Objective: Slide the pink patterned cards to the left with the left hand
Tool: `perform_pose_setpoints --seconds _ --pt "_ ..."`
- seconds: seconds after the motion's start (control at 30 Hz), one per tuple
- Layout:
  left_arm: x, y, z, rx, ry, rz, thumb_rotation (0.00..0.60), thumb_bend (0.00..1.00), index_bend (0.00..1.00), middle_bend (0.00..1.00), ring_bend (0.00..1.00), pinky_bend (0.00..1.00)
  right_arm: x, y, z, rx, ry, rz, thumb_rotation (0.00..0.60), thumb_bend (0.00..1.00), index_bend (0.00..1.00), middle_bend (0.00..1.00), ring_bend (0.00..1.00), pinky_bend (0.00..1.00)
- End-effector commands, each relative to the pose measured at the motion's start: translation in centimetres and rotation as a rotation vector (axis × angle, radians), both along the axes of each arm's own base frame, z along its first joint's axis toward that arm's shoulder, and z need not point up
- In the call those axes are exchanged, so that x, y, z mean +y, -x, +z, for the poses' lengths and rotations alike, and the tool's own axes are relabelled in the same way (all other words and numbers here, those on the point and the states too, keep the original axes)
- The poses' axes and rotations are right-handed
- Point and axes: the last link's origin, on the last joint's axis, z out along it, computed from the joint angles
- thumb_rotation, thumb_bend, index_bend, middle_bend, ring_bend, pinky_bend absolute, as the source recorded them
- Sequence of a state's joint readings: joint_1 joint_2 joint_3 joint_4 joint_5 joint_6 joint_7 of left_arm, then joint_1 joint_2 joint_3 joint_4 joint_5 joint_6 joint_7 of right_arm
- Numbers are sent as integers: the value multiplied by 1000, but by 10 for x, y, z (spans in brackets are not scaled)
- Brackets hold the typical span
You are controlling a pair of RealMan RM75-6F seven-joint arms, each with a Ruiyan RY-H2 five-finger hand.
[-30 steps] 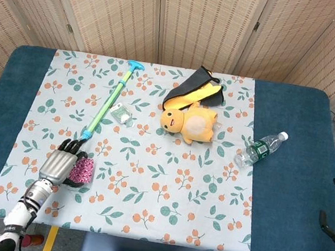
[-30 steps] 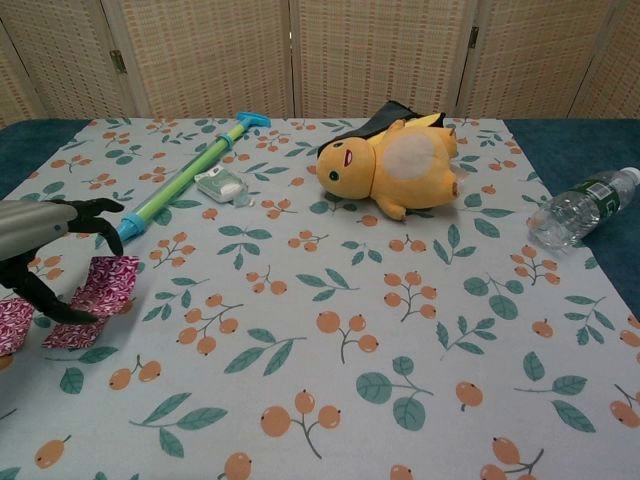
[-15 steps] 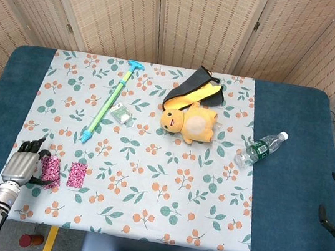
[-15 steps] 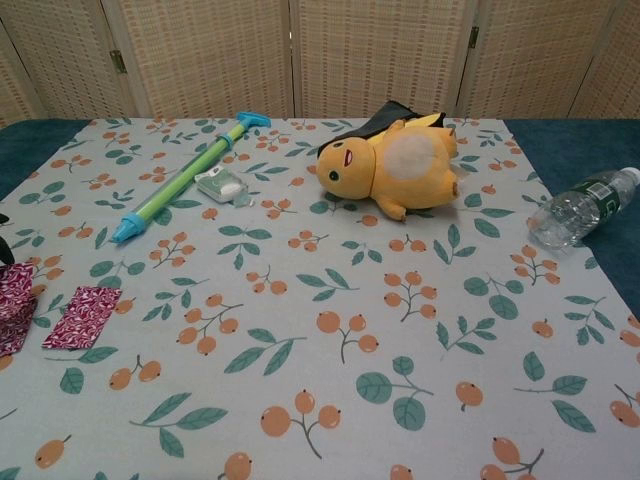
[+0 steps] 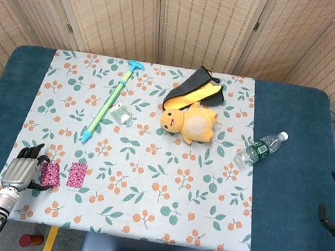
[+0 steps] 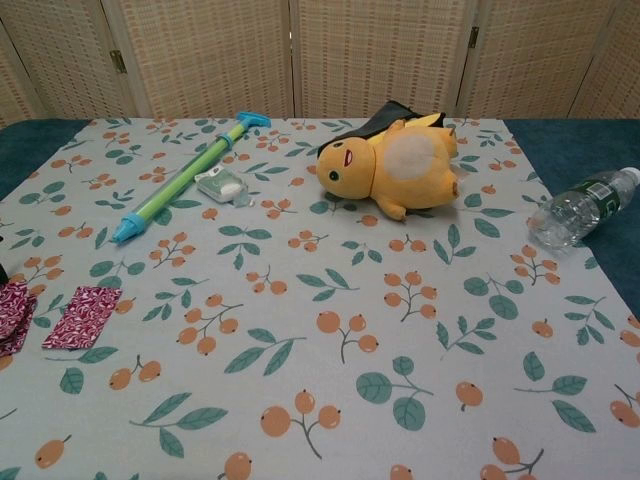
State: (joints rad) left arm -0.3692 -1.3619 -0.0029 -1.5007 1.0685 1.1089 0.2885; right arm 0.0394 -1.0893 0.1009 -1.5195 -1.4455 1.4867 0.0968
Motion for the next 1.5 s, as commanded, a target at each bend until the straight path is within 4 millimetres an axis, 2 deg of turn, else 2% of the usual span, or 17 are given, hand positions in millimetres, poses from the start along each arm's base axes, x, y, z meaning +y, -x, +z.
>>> perform_pose_setpoints --seconds 0.03,0.47,1.13,1.3,1.5 --pt "-1 1 -1 5 0 -2 522 174 320 0 0 0 0 0 0 0 0 1 600 477 0 0 0 0" --pt "-2 8 -5 12 19 3 520 173 303 0 0 0 1 -1 -4 -3 -7 1 600 477 0 0 0 0" --pt "-1 8 -5 35 49 -12 518 173 266 0 0 0 3 -1 -4 -5 -1 -5 600 477 0 0 0 0" --pt "-1 5 -4 30 51 -22 519 172 204 0 0 0 4 -1 -4 -7 -1 -4 600 477 0 0 0 0" --pt "0 -5 -6 11 53 -49 520 171 192 0 0 0 5 0 -3 -8 5 -6 600 477 0 0 0 0"
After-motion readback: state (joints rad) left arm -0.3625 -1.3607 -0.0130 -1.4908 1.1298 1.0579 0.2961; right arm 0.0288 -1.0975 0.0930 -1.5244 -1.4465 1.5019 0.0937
